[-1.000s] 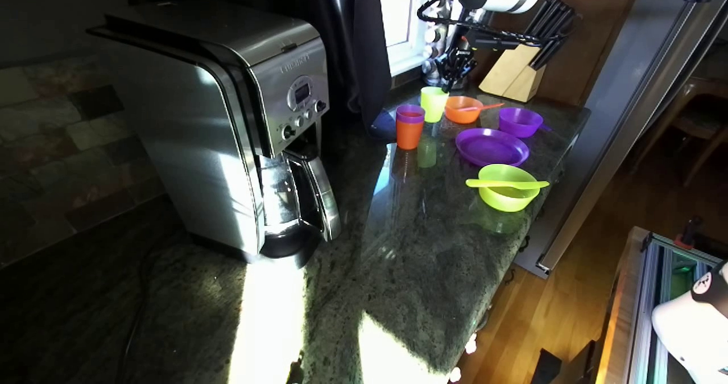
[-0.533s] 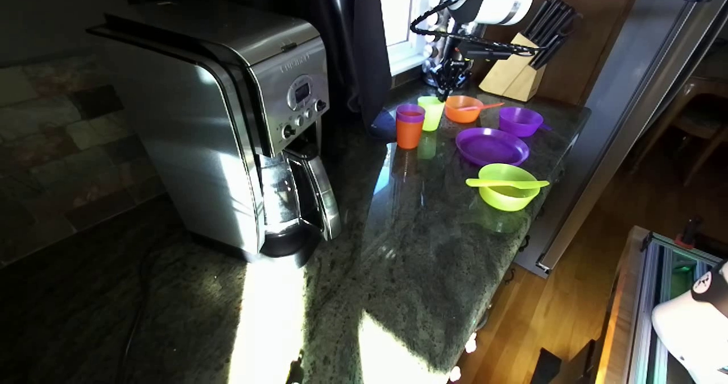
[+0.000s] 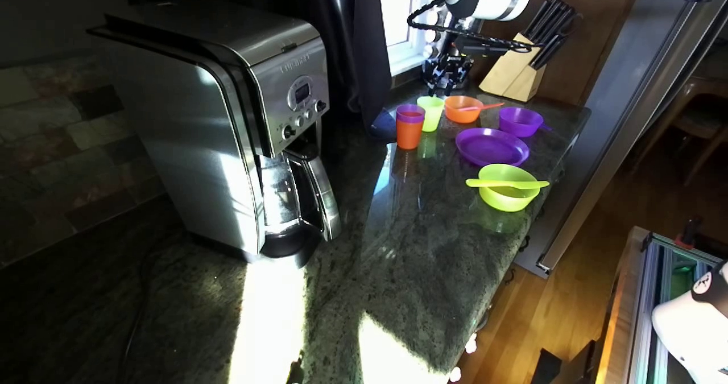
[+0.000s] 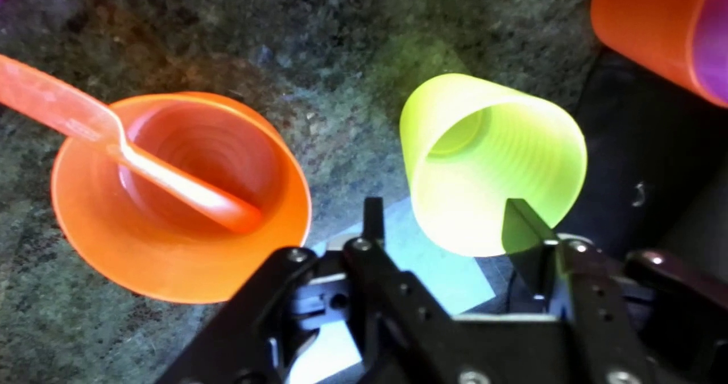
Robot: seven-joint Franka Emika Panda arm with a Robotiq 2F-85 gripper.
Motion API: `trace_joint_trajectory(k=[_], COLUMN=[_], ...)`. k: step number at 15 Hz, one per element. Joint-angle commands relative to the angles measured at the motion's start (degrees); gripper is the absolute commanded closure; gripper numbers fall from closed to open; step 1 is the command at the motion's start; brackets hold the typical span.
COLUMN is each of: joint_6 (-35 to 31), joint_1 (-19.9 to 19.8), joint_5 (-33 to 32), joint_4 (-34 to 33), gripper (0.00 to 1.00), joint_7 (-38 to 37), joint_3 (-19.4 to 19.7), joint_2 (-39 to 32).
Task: Unstack the plastic cups and put them on the counter
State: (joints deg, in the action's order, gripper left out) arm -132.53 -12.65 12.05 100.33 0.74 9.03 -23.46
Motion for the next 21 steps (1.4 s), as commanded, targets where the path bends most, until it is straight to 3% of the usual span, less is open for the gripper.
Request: trace_joint_trajectory(k=[1, 3, 4, 11, 14, 21], joint_6=[1.2, 1.7, 2.5, 11.3, 12.2, 11.3], joint_1=[-0.1, 0.2, 0.3, 1.5, 1.7, 1.9], joint_5=[1.0, 1.4, 1.5, 1.1, 1.6, 2.2], joint_4=[3.5, 5.5, 6.4, 9.2, 8.7, 7.8], gripper=[0.12, 0.0, 0.0, 0.0, 0.0, 0.12], joint_7=[0.0, 0.8, 1.3, 3.3, 4.4, 4.6], joint_3=[-1.6, -2.5, -2.9, -3.8, -4.0, -4.5], joint_2=[4.5, 6.7, 7.7, 10.8, 9.8, 8.0])
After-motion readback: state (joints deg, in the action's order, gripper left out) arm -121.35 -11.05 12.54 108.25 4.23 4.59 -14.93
